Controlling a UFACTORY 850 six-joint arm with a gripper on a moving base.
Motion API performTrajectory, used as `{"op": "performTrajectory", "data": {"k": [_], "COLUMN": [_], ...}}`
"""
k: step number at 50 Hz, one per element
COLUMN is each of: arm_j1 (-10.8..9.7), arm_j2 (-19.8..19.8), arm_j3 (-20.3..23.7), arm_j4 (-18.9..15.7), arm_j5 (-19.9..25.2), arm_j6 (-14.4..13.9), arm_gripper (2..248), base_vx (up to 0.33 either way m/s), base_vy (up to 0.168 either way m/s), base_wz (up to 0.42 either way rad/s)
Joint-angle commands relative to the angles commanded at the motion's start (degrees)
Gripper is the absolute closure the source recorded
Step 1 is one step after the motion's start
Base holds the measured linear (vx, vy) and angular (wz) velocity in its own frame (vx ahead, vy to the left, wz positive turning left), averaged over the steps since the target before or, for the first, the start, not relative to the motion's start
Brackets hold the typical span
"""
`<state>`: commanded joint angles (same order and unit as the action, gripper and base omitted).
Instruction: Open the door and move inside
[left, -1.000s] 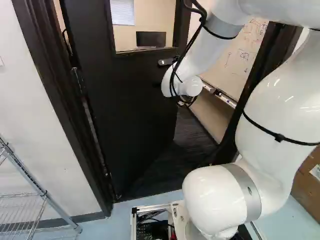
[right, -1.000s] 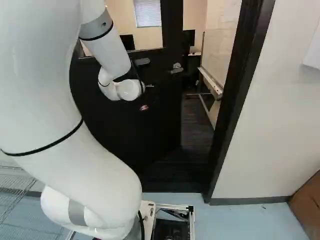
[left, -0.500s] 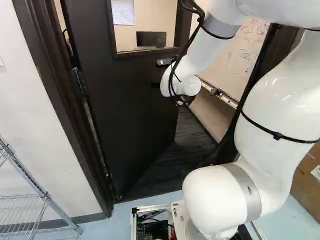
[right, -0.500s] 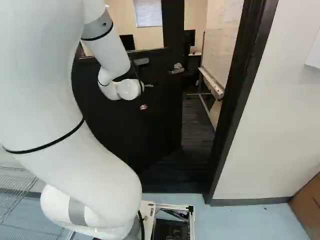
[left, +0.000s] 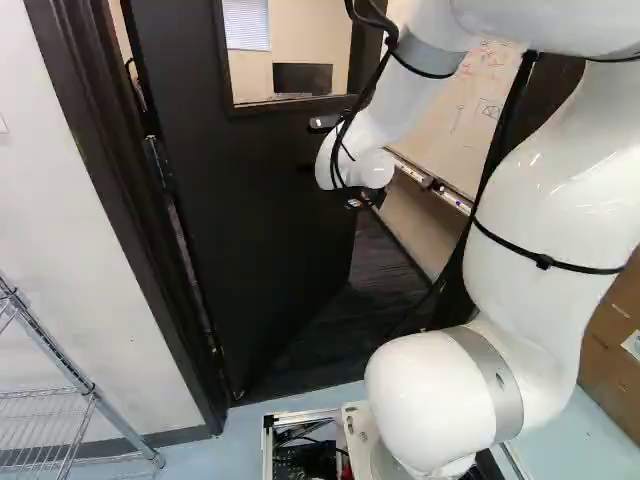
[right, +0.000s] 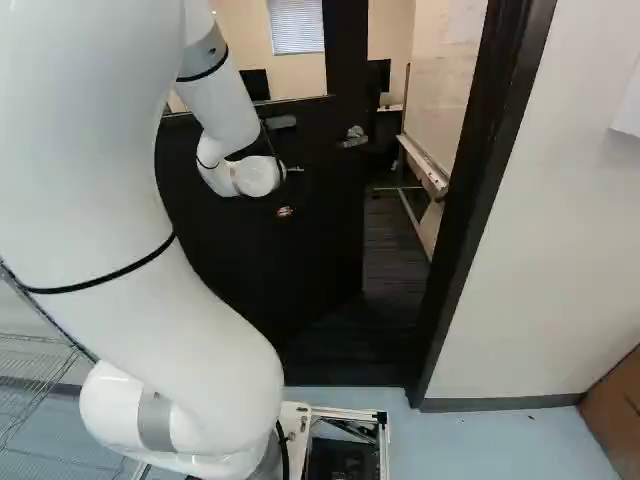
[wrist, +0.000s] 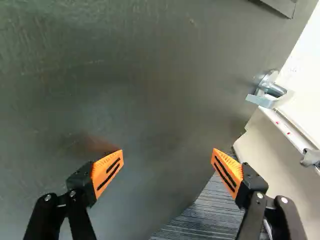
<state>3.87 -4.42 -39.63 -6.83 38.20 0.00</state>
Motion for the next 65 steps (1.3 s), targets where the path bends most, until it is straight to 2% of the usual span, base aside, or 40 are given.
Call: {"op": "performTrajectory", "data": {"k": [24,65], "arm_j1": [2.7,8.5], "arm_j2": [-3.7,-10.7], "arm_j3": [-3.9,-11.8], "arm_j4": [5.2,5.5], "arm_j5": [0.0,0.0], "arm_j6": [0.0,0.0], "arm_gripper": [3,3], "base_vx": [0.000,0.000], "base_vy": [0.000,0.000], "base_wz": [0.000,0.000]}}
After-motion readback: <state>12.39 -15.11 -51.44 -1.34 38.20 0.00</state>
